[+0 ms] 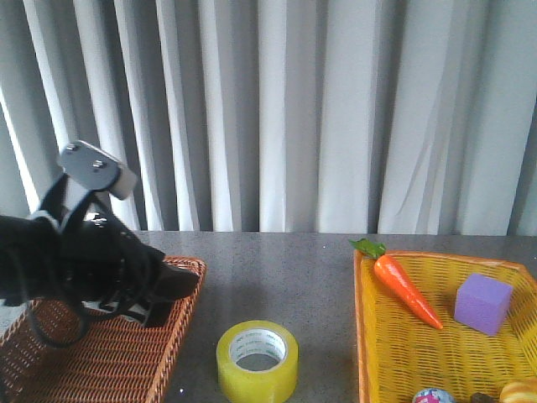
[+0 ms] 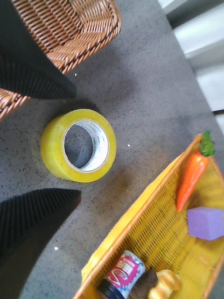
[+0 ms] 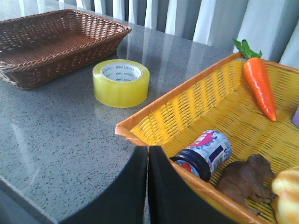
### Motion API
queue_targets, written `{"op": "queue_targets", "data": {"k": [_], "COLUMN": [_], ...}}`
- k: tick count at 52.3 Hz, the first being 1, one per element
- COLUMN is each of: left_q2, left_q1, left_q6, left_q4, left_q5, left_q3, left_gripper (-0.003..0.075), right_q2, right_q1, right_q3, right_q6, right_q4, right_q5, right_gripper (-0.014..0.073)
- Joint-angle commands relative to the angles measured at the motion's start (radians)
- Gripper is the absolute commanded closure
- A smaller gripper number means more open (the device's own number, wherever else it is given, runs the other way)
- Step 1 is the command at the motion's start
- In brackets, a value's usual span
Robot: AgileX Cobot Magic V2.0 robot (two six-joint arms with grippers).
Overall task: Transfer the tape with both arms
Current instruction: 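Move the left gripper over the tape roll and lower onto its rim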
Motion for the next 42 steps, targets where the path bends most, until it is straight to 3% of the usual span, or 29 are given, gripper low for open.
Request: {"op": "queue_targets", "data": {"k": [1, 14, 22, 42], "left_q2": [0.087, 0.359, 0.472, 0.658], "left_q1": [-0.018, -0.073, -0.073, -0.073], "left_q6": [0.022, 0.049, 0.048, 0.033], "left_q4": [-0.043, 0.022, 0.092, 0.211], "left_q5": [-0.006, 0.021, 0.118, 0.147], "left_q3": [-0.108, -0.348, -0.481, -0.625], "left_gripper": [0.0301, 0.0301, 0.0301, 0.0301], "right_q2": [0.007, 0.007, 0.007, 0.007], "right_q1": [-0.003, -0.003, -0.003, -0.003], "right_q3": [-0.028, -0.028, -0.028, -0.028], "right_q6": [0.000, 0.000, 0.000, 0.000], "right_q4": [-0.001, -0.002, -0.004, -0.012], "right_q5": [-0.040, -0.025, -0.021, -0.021], "right_gripper": [0.0599, 0.0599, 0.0599, 0.0599]}}
